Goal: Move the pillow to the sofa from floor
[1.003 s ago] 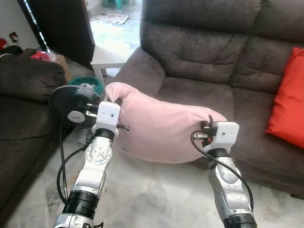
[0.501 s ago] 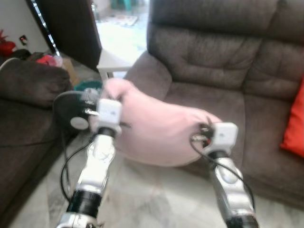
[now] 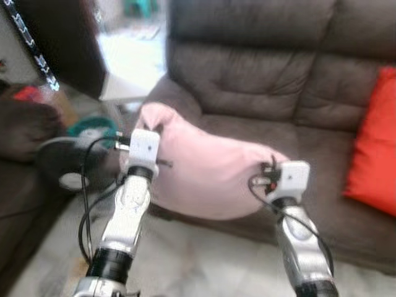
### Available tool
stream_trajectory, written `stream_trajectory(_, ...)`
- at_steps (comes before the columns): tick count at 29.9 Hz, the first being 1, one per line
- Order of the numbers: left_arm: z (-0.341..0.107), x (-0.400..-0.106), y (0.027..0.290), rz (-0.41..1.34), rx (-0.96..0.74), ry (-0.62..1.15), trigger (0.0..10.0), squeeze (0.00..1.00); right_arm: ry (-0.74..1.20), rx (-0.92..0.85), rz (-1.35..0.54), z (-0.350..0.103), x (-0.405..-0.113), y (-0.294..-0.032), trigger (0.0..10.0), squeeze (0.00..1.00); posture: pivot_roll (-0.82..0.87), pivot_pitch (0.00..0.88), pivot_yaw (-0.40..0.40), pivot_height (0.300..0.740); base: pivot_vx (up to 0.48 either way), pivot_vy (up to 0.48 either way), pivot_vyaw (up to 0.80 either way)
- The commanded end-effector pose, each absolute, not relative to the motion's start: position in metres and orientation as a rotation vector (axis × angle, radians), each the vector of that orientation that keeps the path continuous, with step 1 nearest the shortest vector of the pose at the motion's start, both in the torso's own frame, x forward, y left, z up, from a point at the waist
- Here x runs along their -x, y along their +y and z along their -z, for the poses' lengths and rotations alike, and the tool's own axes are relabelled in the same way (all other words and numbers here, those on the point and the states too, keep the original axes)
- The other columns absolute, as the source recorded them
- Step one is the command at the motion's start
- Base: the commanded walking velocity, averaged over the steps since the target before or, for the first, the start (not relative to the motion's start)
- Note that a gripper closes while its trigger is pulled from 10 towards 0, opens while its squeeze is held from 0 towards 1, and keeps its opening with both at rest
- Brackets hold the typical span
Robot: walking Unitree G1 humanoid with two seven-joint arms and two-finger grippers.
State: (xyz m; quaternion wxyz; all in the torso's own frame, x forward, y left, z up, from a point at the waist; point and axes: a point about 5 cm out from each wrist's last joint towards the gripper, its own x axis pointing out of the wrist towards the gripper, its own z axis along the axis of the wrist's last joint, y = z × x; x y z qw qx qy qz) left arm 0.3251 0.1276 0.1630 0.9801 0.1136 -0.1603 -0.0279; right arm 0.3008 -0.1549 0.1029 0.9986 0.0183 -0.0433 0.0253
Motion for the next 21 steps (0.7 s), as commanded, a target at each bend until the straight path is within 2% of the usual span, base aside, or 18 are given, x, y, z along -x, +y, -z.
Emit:
stream_trajectory(1, -0.1747, -0.326, 0.1337, 0.032, -0.222, -0.368, 10.0, 0.0, -0.151, -0.045, -0.088, -0.1159, -0.3034, -0.1446, 10.0, 0.0, 0.09, 0.083, 0.007, 0.74, 0.3, 0.0, 0.0)
stream_trajectory(8, -0.1756, -0.3266, 0.1355, 0.02, -0.219, -0.369, 10.0, 0.0, -0.15, -0.037, -0.095, -0.1165, -0.3038, -0.1442, 10.0, 0.0, 0.1, 0.085, 0.006, 0.74, 0.289, 0.0, 0.0)
stream_trajectory(21, -0.1687, -0.3198, 0.1405, 0.014, -0.227, -0.357, 10.0, 0.0, -0.167, -0.033, -0.08, -0.1194, -0.3037, -0.149, 10.0, 0.0, 0.09, 0.088, 0.005, 0.74, 0.0, 0.0, 0.0)
